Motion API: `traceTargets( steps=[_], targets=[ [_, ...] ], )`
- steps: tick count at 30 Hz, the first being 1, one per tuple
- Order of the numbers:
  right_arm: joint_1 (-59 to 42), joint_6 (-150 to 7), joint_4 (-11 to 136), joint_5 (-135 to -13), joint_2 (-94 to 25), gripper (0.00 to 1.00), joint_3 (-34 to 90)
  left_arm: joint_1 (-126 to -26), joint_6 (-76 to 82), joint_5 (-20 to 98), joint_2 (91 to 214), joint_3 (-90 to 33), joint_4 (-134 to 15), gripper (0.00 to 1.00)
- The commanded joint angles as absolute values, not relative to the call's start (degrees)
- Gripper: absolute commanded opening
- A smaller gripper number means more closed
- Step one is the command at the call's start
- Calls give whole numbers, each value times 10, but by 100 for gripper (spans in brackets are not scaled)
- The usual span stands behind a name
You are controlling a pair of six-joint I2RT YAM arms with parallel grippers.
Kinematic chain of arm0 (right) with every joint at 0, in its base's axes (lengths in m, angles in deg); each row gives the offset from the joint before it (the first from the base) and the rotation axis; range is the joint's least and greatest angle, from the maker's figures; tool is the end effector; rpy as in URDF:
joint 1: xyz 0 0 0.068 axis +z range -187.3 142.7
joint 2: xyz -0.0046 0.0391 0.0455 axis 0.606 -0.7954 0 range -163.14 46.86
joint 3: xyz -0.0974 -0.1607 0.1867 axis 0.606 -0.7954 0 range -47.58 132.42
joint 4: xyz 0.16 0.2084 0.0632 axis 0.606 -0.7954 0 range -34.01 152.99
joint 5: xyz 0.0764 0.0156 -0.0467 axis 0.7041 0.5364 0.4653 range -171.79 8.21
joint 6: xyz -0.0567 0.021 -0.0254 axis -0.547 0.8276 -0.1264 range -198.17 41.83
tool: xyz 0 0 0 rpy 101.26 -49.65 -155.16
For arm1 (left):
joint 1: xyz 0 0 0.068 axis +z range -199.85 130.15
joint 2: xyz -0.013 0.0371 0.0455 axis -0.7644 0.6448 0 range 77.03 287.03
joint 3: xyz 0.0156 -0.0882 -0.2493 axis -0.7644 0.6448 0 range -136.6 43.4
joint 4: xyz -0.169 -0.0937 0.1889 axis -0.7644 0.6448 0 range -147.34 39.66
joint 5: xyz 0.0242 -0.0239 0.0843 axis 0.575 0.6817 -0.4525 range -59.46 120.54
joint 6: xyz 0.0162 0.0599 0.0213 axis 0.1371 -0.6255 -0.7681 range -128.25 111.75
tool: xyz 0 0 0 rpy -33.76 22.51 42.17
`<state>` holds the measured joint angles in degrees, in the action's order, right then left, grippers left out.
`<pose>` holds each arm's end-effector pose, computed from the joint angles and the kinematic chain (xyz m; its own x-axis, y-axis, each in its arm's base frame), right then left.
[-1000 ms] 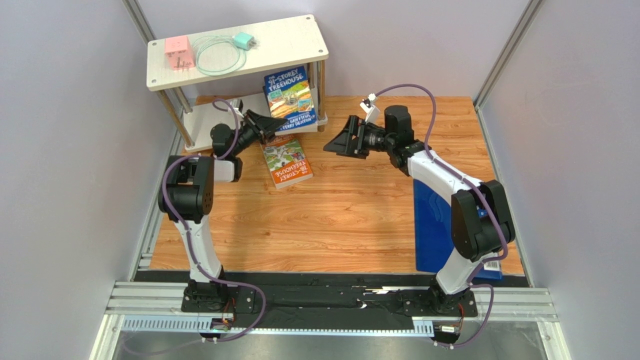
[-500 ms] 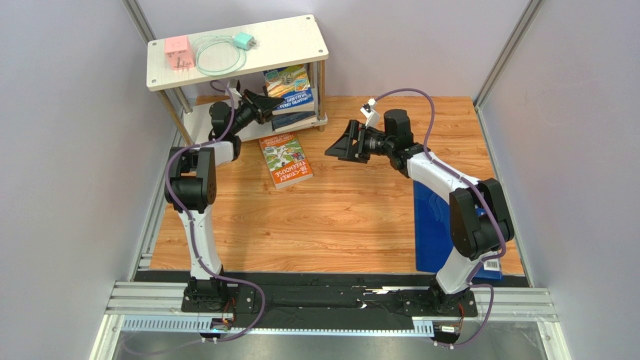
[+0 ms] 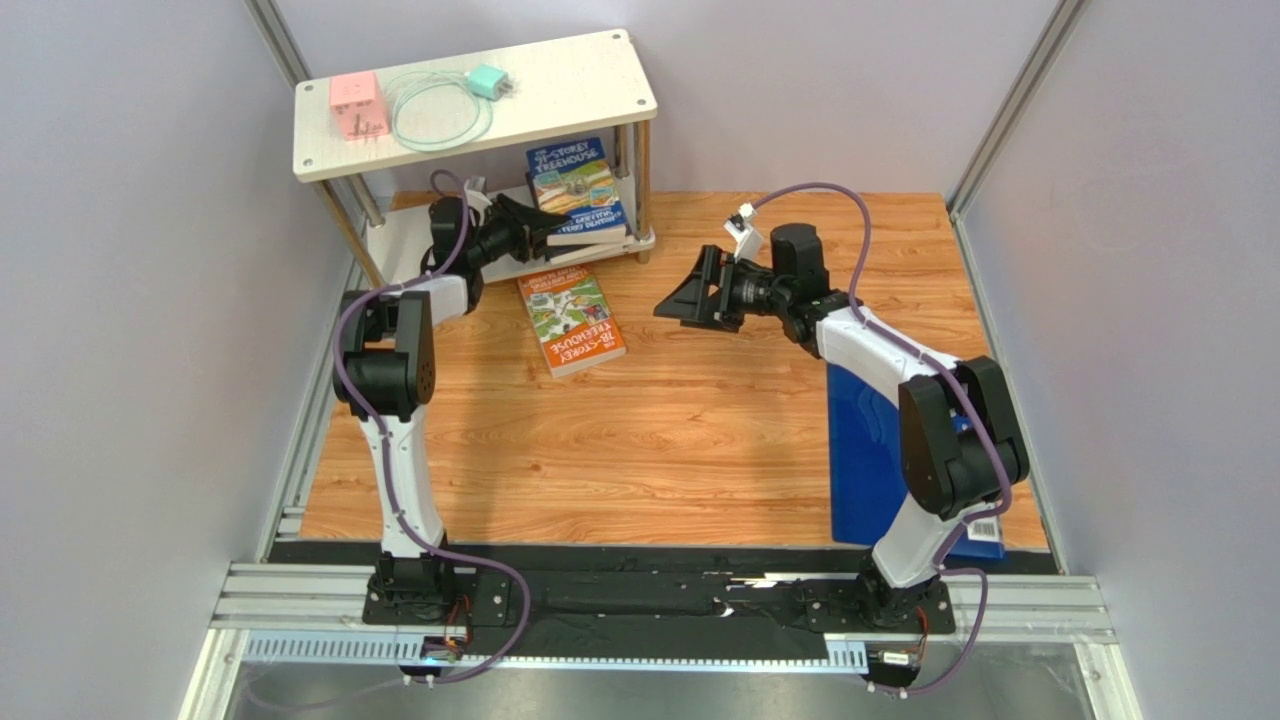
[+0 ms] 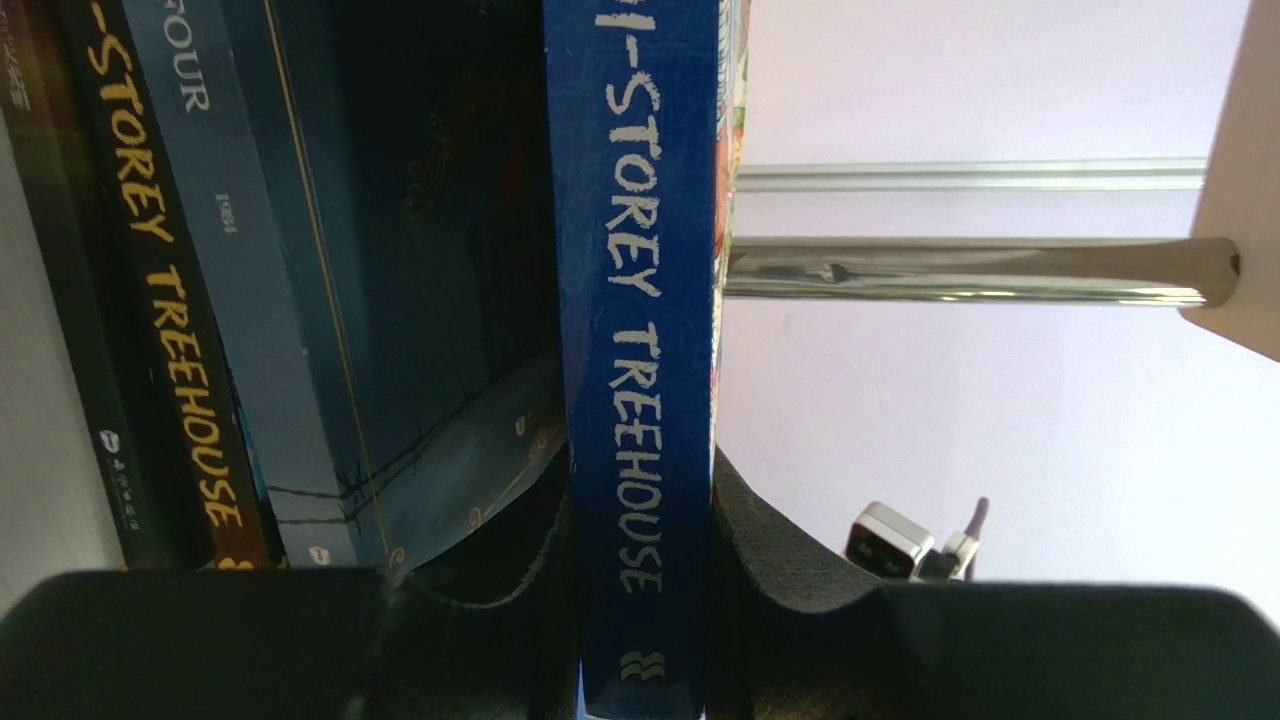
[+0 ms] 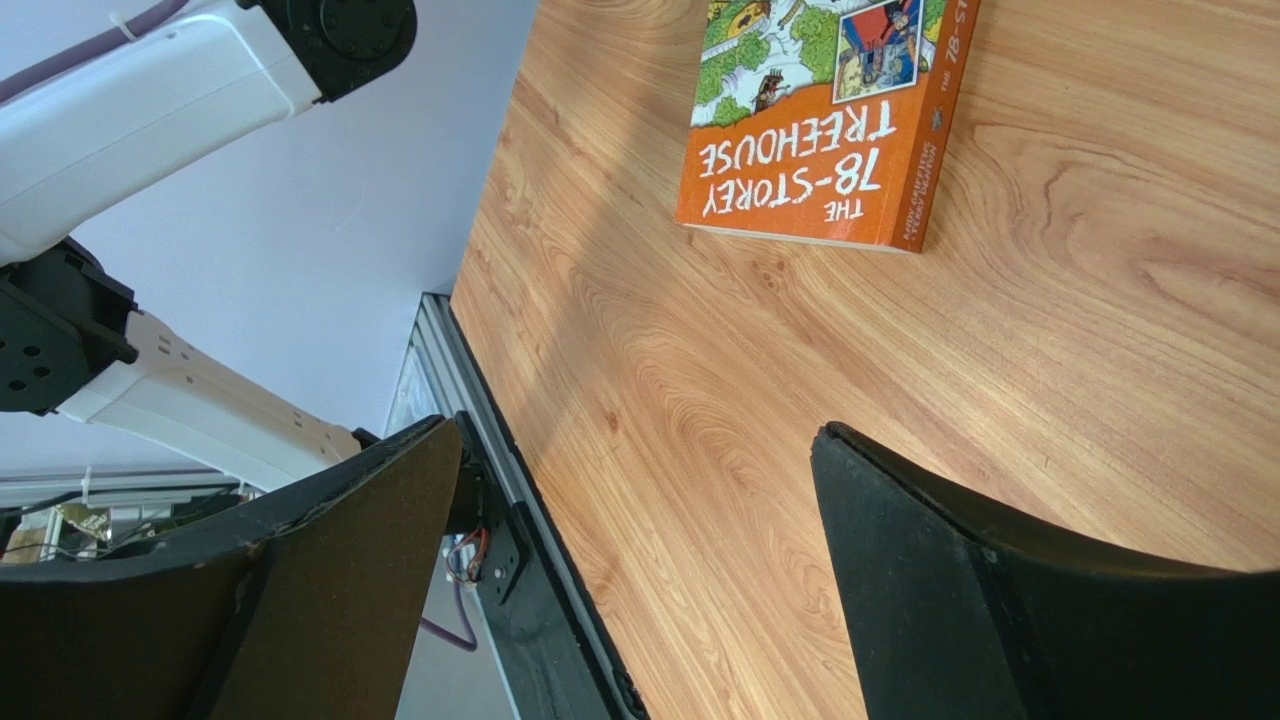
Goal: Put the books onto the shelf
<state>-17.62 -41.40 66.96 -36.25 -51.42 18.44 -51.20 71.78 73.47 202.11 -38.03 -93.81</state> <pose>0.3652 0.1697 0.2294 -0.8529 0.1402 -0.5028 -0.3958 0.4543 0.7981 0.5024 -0.0471 0.1768 -0.7040 -0.7047 -0.0881 -0.0030 0.1270 -0.9919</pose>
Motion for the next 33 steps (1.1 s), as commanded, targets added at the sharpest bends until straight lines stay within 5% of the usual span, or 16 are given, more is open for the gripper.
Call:
traceTargets(
  steps=[1, 6, 10, 22, 33],
  targets=[
    [-180, -416, 692, -353, -510, 93, 178, -509, 664, 738, 2009, -444, -901, 15],
    [-181, -416, 697, -353, -509, 93, 171, -509, 615, 737, 2009, -490, -793, 26],
    [-181, -410, 706, -349, -510, 93, 166, -509, 593, 720, 2001, -498, -738, 89],
    [-182, -395, 726, -345, -505, 93, 151, -509, 452, 614, 1945, -514, -518, 93],
    [-181, -390, 739, -354, -512, 93, 147, -535, 270, 478, 1982, -691, -176, 90]
  ],
)
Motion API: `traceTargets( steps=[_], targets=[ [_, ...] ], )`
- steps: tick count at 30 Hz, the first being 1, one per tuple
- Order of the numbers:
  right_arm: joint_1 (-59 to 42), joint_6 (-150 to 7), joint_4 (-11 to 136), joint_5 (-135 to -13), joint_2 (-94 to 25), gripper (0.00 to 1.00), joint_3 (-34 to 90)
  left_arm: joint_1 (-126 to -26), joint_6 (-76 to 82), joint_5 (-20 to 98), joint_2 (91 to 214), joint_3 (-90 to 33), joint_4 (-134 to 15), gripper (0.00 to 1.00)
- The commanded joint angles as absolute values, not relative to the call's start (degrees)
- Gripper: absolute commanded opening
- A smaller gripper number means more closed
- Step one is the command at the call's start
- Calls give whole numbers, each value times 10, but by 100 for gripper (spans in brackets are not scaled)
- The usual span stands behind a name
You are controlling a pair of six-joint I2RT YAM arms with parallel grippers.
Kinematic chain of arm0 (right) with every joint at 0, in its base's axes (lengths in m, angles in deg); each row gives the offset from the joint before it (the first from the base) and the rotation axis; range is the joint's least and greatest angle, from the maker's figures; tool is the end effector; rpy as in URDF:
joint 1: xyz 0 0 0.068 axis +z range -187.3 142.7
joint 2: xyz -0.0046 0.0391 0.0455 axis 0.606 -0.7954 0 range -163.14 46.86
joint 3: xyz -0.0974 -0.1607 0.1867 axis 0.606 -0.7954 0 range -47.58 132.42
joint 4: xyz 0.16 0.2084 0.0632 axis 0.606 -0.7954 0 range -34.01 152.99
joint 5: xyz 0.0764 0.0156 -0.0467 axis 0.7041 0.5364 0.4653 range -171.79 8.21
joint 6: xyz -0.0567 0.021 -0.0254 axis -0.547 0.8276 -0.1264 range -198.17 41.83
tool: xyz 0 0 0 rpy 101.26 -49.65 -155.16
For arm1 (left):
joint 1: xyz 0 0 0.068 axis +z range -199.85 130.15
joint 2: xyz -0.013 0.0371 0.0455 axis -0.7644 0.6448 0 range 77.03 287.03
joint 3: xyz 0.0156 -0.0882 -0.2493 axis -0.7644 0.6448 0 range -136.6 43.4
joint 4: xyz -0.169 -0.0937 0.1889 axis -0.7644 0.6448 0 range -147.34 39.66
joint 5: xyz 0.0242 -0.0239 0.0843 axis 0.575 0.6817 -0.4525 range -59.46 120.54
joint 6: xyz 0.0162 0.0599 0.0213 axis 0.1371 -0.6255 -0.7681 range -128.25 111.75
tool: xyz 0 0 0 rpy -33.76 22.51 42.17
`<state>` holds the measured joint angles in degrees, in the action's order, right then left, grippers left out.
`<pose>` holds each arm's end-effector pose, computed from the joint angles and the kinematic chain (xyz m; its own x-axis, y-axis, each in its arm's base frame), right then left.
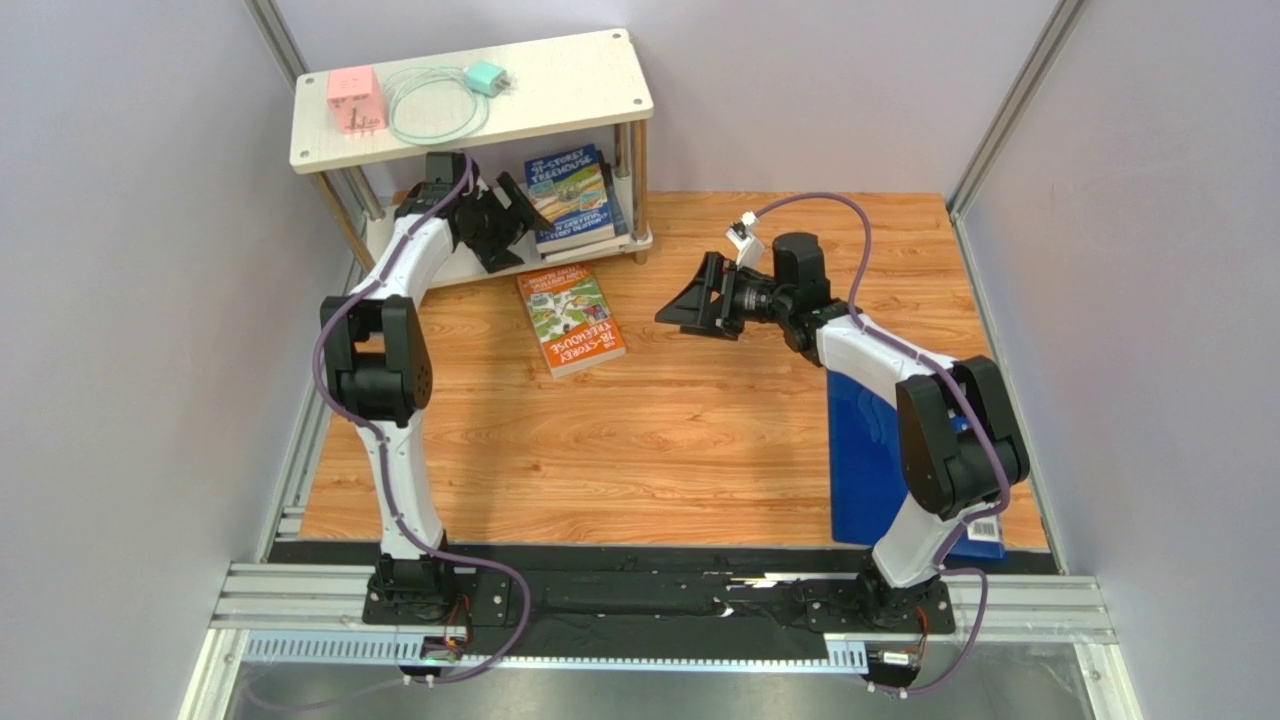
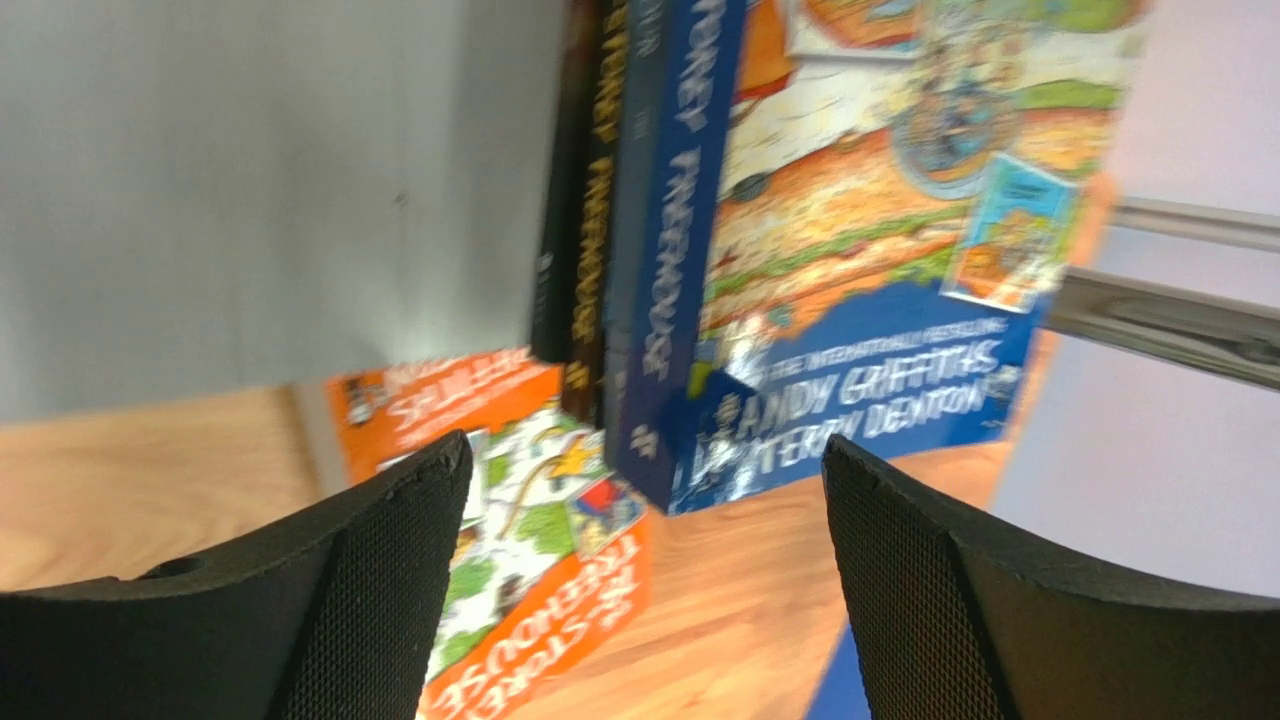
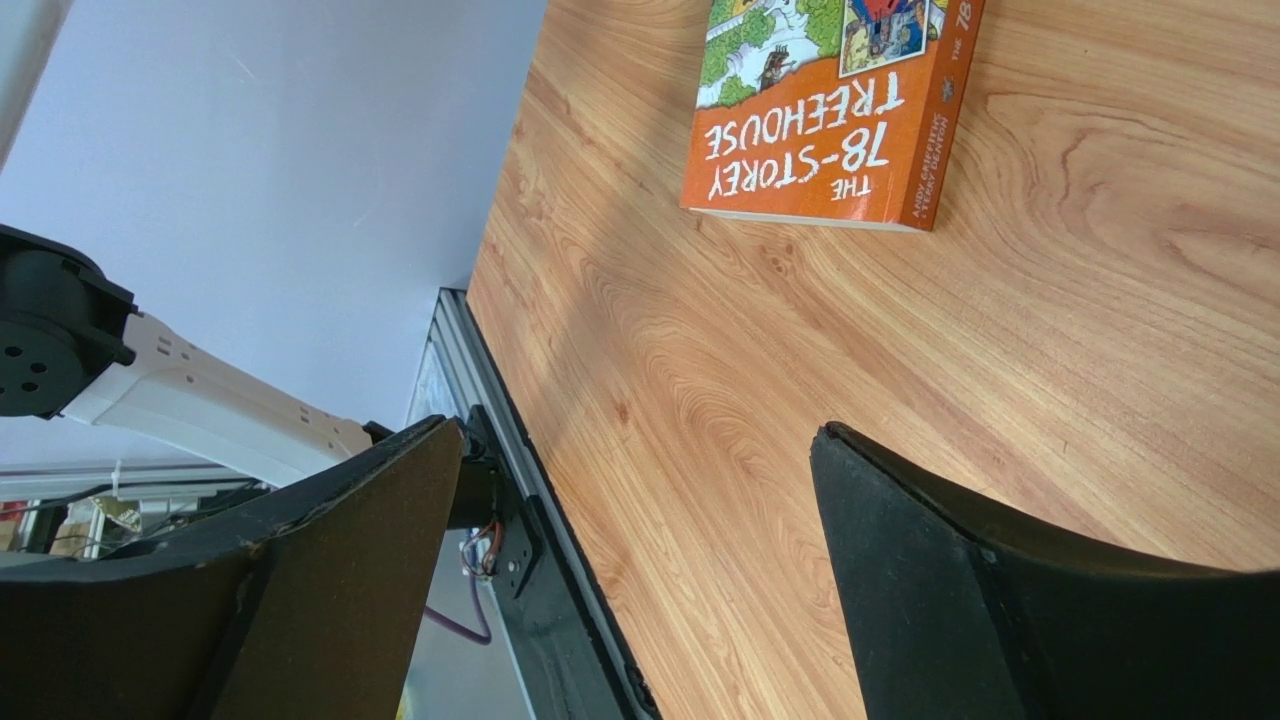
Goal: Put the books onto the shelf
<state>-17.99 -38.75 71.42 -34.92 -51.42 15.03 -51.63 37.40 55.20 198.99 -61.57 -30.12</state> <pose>0.3610 0.1664 0.2170 -0.8661 0.1565 -0.4747 -0.3734 0.4288 0.8226 0.5019 -0.0372 0.2294 -0.7212 -0.6277 -0.2932 -0.2696 0.6441 -0.7159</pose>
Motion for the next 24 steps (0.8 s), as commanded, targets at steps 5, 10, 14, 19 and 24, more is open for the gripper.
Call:
traceTargets(
  steps=[5, 10, 14, 19, 24],
  targets=[
    [-180, -406, 713, -366, -530, 93, 163, -557, 254, 431, 1857, -530, -246, 91],
    [-174, -400, 716, -371, -559, 93, 175, -565, 252, 443, 1772, -407, -302, 90],
    [-161, -399, 717, -383, -582, 93, 182, -584, 248, 426, 1721, -339, -304, 82],
    [-138, -394, 714, -405, -638, 91, 209, -626, 254, 351, 1682, -251, -308, 73],
    [-126, -389, 712, -425, -705, 90, 267, -638, 285, 343, 1675, -182, -341, 67]
  ],
)
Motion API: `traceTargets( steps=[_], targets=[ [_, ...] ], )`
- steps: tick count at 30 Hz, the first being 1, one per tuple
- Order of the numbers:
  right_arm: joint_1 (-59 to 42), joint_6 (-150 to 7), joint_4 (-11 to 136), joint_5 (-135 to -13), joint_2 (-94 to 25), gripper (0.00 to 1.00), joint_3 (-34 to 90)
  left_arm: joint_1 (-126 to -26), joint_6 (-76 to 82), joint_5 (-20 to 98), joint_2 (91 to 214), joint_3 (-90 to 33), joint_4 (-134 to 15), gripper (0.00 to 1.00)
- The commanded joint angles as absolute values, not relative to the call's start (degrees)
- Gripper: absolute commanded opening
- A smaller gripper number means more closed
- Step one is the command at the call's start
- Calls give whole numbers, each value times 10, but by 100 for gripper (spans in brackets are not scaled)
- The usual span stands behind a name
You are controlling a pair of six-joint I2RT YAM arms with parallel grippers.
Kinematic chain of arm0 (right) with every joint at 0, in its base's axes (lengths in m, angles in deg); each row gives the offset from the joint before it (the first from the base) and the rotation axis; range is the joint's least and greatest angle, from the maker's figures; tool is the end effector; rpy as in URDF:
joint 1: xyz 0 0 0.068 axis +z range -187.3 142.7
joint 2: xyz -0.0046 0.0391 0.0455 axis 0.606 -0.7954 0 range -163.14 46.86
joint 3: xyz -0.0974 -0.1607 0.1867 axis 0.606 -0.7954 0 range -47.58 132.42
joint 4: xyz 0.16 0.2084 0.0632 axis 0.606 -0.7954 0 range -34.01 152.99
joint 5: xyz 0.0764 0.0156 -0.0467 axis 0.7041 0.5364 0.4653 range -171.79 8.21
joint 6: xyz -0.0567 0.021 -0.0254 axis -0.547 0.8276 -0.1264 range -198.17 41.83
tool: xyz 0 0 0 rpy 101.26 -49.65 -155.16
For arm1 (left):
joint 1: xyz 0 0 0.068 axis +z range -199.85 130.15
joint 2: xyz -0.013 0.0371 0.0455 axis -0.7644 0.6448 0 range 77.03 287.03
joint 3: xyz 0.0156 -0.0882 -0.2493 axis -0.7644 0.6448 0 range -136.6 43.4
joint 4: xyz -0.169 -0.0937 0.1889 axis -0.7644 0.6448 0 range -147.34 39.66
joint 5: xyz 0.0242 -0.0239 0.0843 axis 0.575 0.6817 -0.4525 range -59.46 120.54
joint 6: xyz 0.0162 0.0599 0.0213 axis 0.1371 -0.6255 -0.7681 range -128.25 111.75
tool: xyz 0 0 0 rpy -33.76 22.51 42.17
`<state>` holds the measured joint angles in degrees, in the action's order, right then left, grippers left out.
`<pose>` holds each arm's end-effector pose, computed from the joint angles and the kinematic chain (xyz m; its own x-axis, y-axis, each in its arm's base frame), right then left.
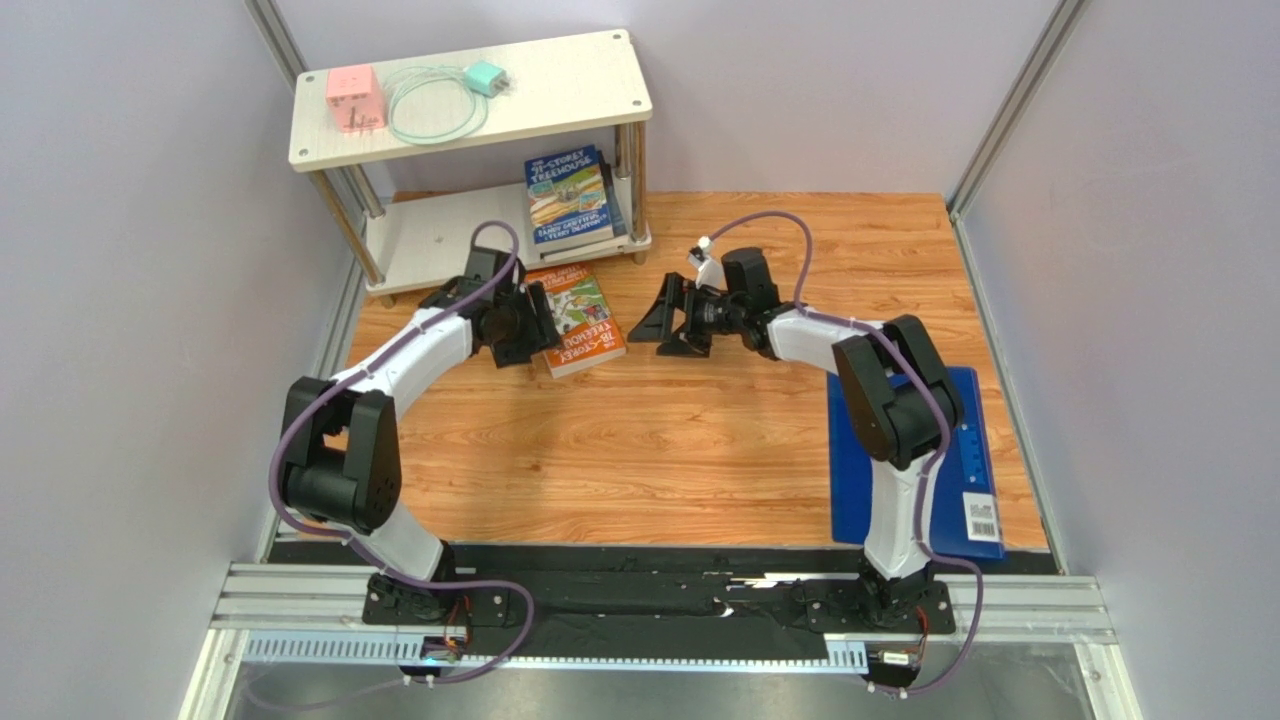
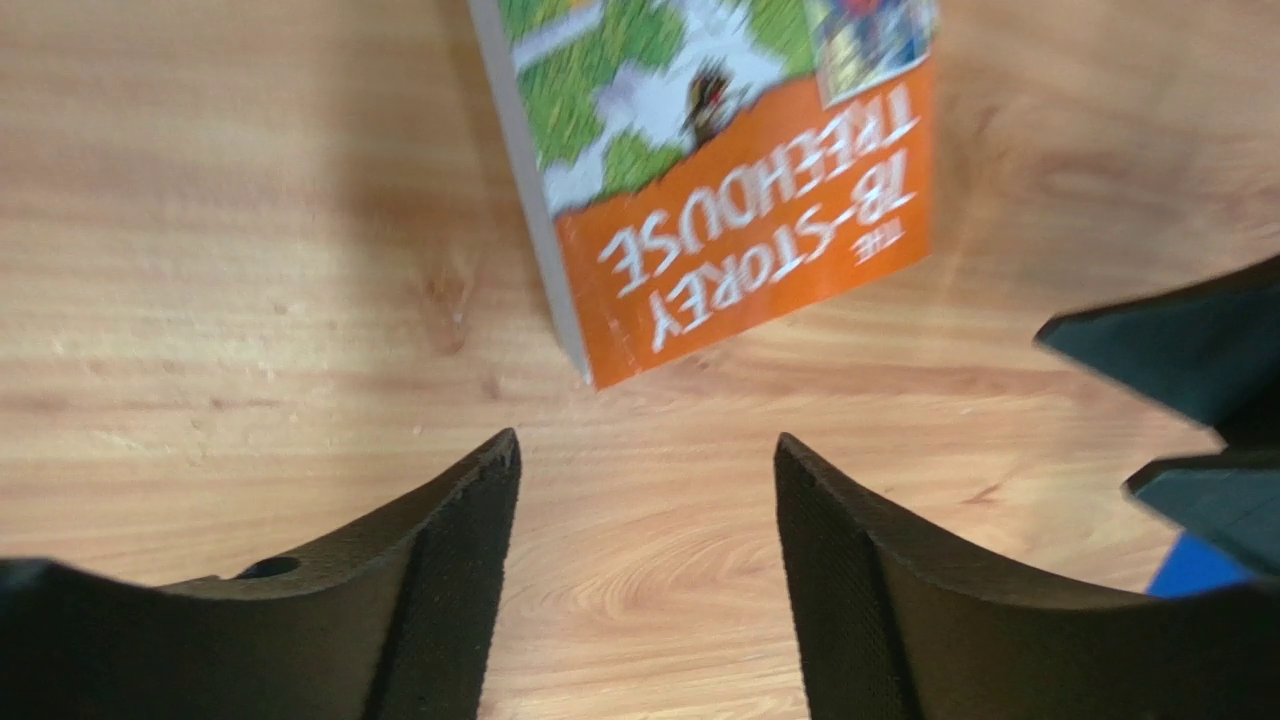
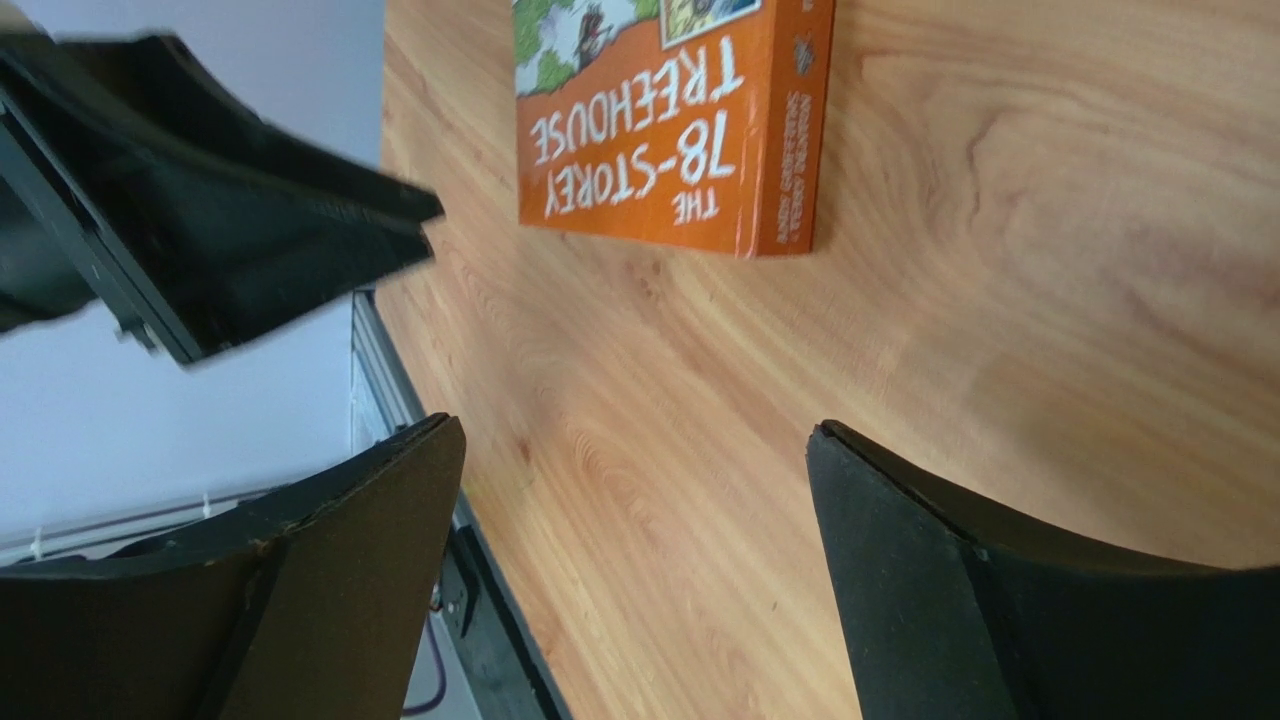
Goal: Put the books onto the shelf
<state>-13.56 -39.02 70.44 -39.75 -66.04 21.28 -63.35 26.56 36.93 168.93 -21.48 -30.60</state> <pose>0.3837 0.2065 0.1484 -0.9227 0.1064 -0.3706 -0.2690 0.5109 0.8165 0.3451 -0.0888 0.2061 -0.8129 -0.3882 -0.4342 -0.2046 0.8883 -0.4111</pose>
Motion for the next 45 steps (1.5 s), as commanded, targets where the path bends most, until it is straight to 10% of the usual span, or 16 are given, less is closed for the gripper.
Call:
traceTargets(
  steps=[1, 10, 15, 25, 45],
  targets=[
    [-127, -386, 713, -428, -714, 90, 275, -638, 288, 344, 1679, -181, -344, 66],
    [-123, -363, 735, -459, -788, 89, 341, -644, 315, 341, 1777, -216, -368, 63],
    [-105, -356, 732, -458, -817, 86, 365, -659, 329, 334, 1835, -256, -368, 31],
    [-56, -397, 698, -444, -801, 85, 360, -712, 306, 350, 1866, -292, -369, 0],
    [-88, -476, 625, -614, -574, 83, 188, -833, 321, 363, 1909, -322, -399, 0]
  ],
)
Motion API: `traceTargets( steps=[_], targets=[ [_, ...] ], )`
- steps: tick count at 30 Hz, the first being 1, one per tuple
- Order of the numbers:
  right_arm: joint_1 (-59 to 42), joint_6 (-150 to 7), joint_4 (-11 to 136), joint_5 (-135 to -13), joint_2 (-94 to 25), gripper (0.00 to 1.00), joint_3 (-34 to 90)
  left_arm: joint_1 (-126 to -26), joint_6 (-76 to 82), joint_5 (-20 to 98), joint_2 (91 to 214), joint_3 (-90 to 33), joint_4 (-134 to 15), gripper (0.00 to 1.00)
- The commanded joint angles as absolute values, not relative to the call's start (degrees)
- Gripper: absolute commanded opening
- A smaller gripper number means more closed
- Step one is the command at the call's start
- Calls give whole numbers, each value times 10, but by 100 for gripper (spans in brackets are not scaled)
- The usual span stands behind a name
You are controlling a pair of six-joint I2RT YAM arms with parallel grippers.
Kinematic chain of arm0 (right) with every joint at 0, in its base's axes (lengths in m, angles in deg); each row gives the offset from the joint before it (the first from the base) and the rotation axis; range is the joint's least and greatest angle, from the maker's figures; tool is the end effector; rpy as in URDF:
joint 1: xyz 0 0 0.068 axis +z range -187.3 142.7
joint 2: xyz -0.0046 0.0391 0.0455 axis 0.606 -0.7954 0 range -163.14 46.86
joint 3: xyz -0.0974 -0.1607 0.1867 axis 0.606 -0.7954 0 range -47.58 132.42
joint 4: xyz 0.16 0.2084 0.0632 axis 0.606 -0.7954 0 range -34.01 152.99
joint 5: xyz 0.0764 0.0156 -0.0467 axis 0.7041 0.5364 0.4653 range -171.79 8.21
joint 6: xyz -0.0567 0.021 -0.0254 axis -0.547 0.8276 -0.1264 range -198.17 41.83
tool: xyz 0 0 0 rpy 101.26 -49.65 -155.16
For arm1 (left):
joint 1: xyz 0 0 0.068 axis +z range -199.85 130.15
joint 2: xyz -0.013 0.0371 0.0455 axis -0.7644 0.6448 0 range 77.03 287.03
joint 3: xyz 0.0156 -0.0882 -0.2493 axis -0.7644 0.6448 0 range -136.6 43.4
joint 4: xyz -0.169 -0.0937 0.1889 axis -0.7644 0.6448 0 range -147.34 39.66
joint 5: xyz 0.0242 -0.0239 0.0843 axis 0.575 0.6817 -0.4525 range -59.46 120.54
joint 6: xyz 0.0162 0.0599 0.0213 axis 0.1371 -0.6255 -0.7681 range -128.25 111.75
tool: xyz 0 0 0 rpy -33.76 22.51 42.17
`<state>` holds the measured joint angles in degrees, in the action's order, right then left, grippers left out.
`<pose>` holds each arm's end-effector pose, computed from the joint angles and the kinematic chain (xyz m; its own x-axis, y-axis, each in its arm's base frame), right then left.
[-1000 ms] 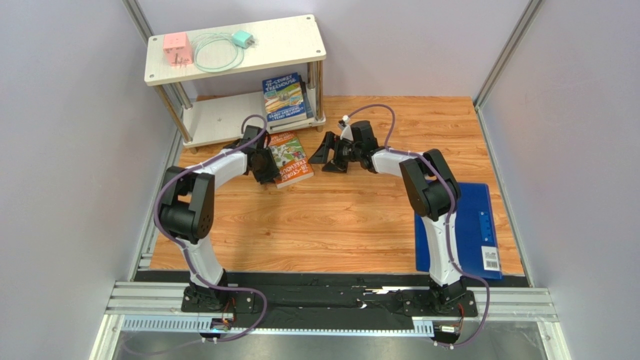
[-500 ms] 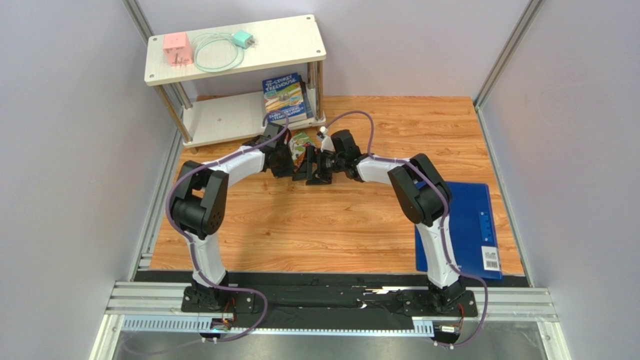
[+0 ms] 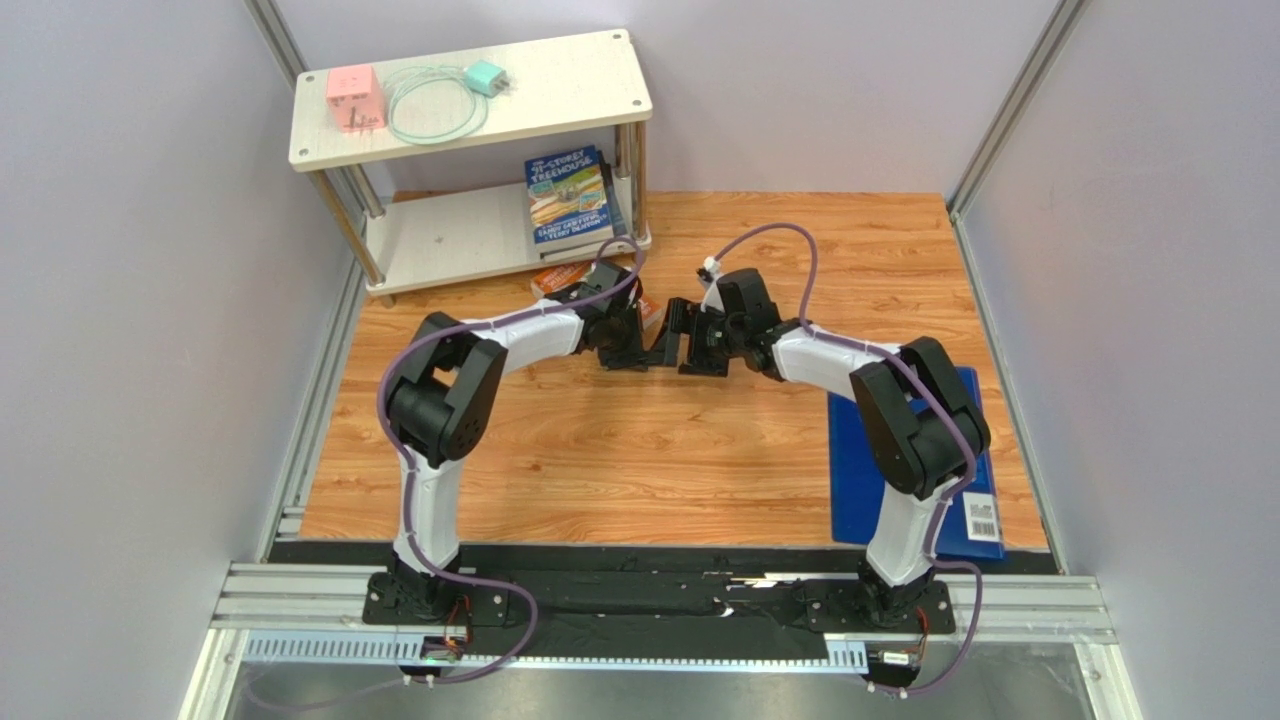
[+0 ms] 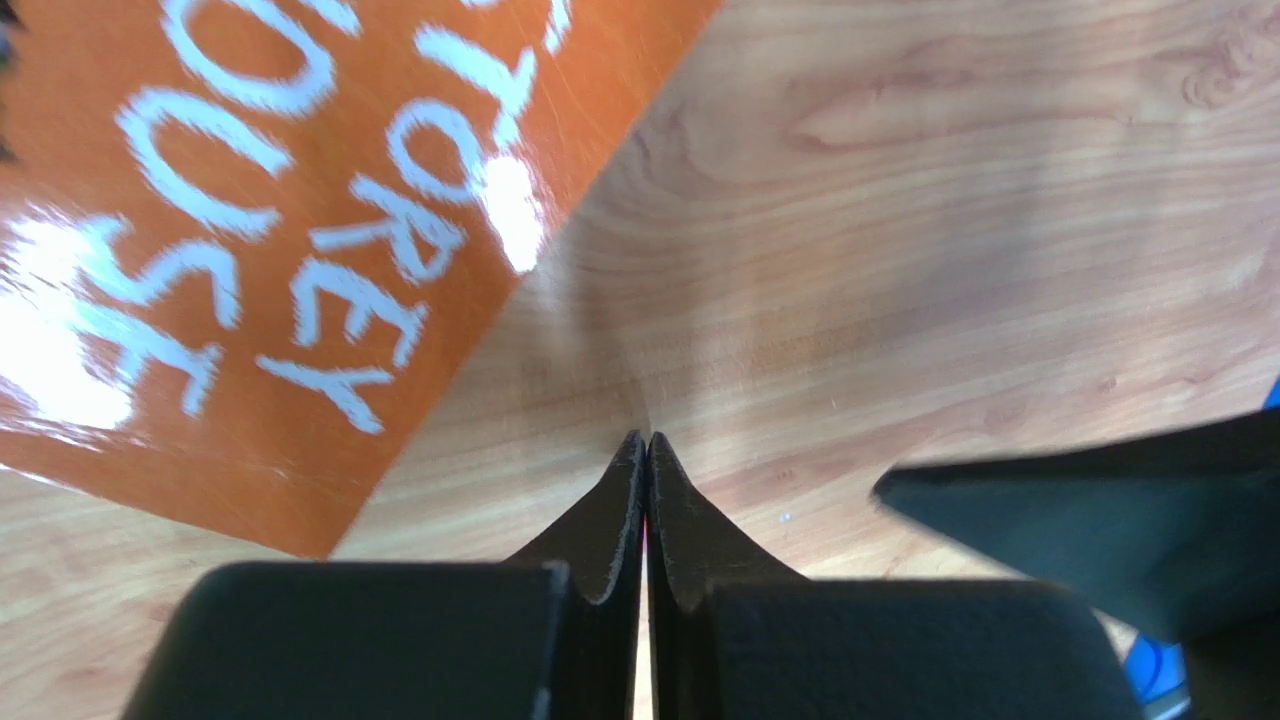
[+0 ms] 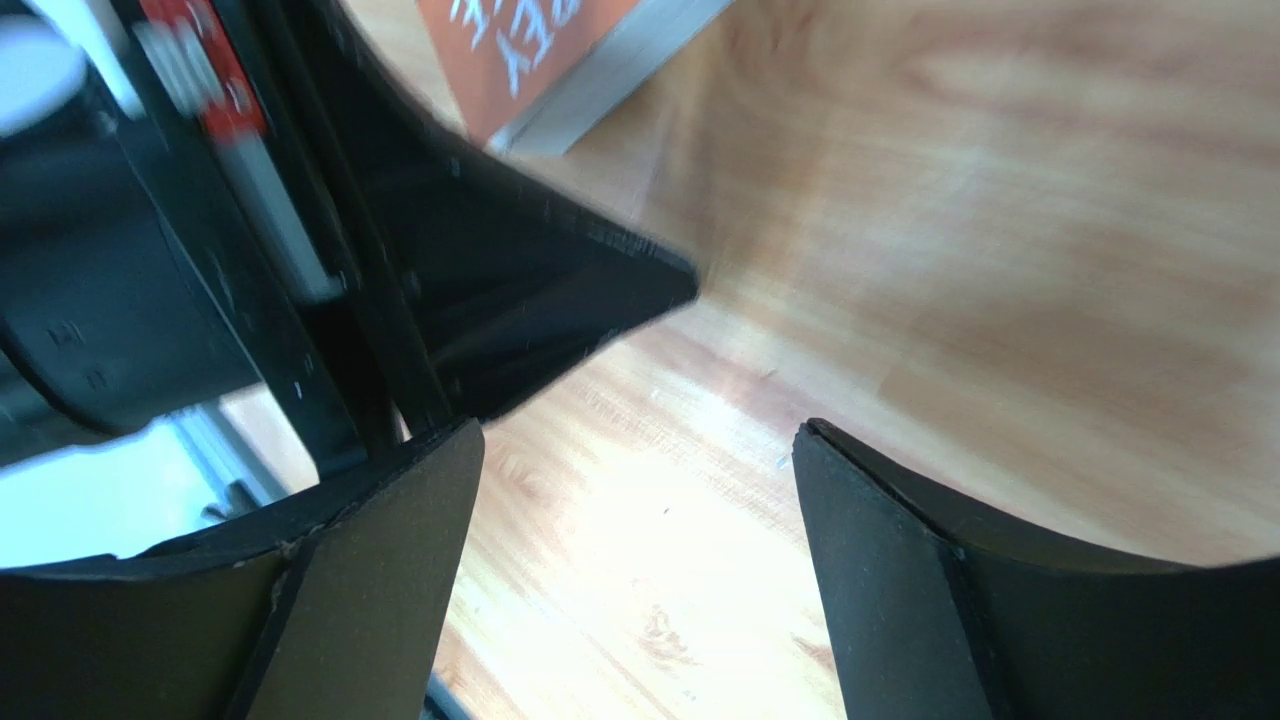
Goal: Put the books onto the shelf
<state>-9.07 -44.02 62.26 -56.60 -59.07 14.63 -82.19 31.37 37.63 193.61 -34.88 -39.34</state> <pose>0.3436 0.2094 0.1425 -0.9012 0.0927 -0.4234 -0.2294 0.7269 0.6474 0.3689 -0.2412 0.1276 -0.9168 -0.1684 -0.3620 0.0054 0.9014 -0.4329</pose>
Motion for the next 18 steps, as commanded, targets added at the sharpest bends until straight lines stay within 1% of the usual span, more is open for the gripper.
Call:
traceTargets(
  steps=[1, 5, 8, 9, 10, 13, 14, 15, 17, 18],
  targets=[
    [-90, -489, 606, -618, -581, 82, 203, -832, 319, 349, 1882, -315, -391, 0],
    [-114, -495, 592, -622, -625, 83, 261, -802, 311, 338, 1820, -269, -386, 0],
    [-130, -505, 590, -622, -656, 84, 283, -777, 305, 331, 1787, -259, -381, 16],
    [-133, -507, 590, -622, -667, 84, 299, -773, 300, 332, 1783, -259, -377, 25],
    [-135, -508, 589, -619, -678, 84, 312, -769, 289, 333, 1778, -261, -374, 29],
    [-142, -519, 567, -627, -729, 83, 373, -759, 281, 328, 1775, -270, -361, 39],
    [-143, -523, 554, -631, -755, 83, 388, -753, 280, 326, 1773, -267, -362, 40],
    [-143, -524, 551, -629, -767, 82, 420, -748, 281, 326, 1771, -266, -365, 43],
    [-145, -527, 550, -617, -798, 80, 447, -733, 285, 326, 1773, -264, -364, 46],
    [-145, -527, 551, -616, -807, 80, 458, -728, 286, 327, 1778, -265, -363, 50]
  ],
)
